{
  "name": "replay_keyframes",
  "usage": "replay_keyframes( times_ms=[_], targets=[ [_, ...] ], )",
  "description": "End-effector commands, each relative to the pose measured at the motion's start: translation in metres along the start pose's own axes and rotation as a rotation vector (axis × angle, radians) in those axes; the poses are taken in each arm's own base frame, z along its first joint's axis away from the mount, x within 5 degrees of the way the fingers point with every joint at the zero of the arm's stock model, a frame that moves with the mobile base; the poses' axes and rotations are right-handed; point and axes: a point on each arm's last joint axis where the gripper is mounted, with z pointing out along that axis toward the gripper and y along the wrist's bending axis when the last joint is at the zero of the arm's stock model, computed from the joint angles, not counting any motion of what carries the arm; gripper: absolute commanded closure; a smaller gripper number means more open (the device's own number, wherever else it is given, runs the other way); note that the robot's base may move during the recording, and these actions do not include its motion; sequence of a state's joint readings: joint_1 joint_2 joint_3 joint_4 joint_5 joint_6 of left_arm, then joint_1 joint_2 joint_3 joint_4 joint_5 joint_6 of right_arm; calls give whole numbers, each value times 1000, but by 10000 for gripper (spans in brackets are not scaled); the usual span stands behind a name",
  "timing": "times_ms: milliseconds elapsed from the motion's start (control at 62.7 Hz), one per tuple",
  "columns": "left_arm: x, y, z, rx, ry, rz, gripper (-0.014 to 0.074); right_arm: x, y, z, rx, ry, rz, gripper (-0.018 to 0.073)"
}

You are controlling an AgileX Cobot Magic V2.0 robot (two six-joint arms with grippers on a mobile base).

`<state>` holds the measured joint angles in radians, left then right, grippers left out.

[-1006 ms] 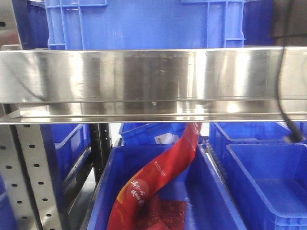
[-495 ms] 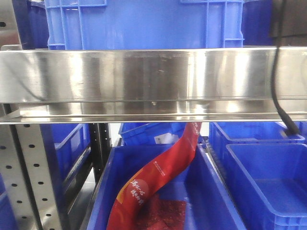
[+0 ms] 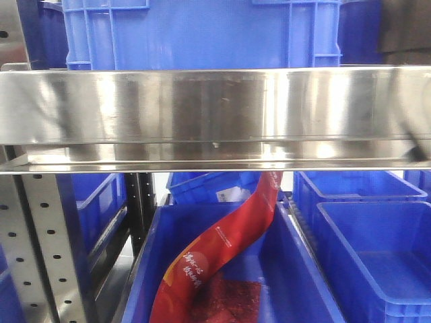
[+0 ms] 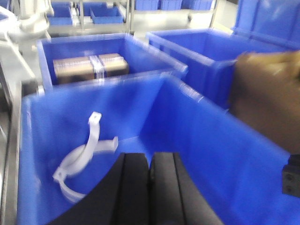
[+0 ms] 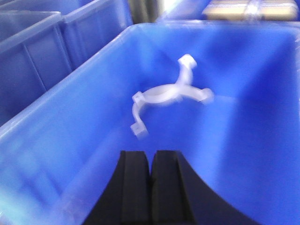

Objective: Grab PVC pipe and place in blue bin
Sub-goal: 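Open both grippers to drop the bracket into the blue bin, then raise both open grippers up away from the blue bin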

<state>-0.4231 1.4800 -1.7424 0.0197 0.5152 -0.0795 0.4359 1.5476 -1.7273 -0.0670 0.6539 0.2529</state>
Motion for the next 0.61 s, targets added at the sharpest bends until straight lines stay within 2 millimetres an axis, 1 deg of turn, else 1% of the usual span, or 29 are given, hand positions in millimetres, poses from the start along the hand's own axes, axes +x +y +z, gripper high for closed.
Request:
replay_keyframes(
  times_ms=[0, 80, 176, 271, 351, 399, 447, 495, 511, 527, 591],
  targets=[
    [-21, -9, -44, 38, -113, -4, 707, -10, 3, -37, 4, -119, -74, 728],
    [-21, -13, -71, 61, -154, -3, 707, -7, 2, -56, -16, -194, -83, 728],
    [-6, -17, -93, 87, -158, -1, 707, 9, -1, -69, -34, -237, -89, 728],
    [22, -17, -107, 100, -152, -1, 707, 31, -5, -81, -58, -287, -96, 728],
    [45, -14, -118, 106, -172, -11, 707, 56, -9, -85, -76, -308, -101, 728],
    [63, -13, -124, 112, -186, -29, 707, 73, -12, -89, -87, -320, -103, 728],
    [76, -11, -129, 115, -194, -46, 707, 87, -15, -93, -92, -320, -105, 728],
    [94, -10, -132, 116, -188, -62, 707, 102, -18, -100, -95, -320, -106, 728],
    [97, -9, -135, 117, -198, -63, 707, 109, -19, -100, -94, -306, -106, 728],
    [104, -8, -135, 116, -188, -67, 707, 113, -20, -104, -94, -308, -106, 728],
    [121, -7, -141, 116, -186, -82, 707, 129, -24, -113, -98, -296, -83, 728]
  ],
)
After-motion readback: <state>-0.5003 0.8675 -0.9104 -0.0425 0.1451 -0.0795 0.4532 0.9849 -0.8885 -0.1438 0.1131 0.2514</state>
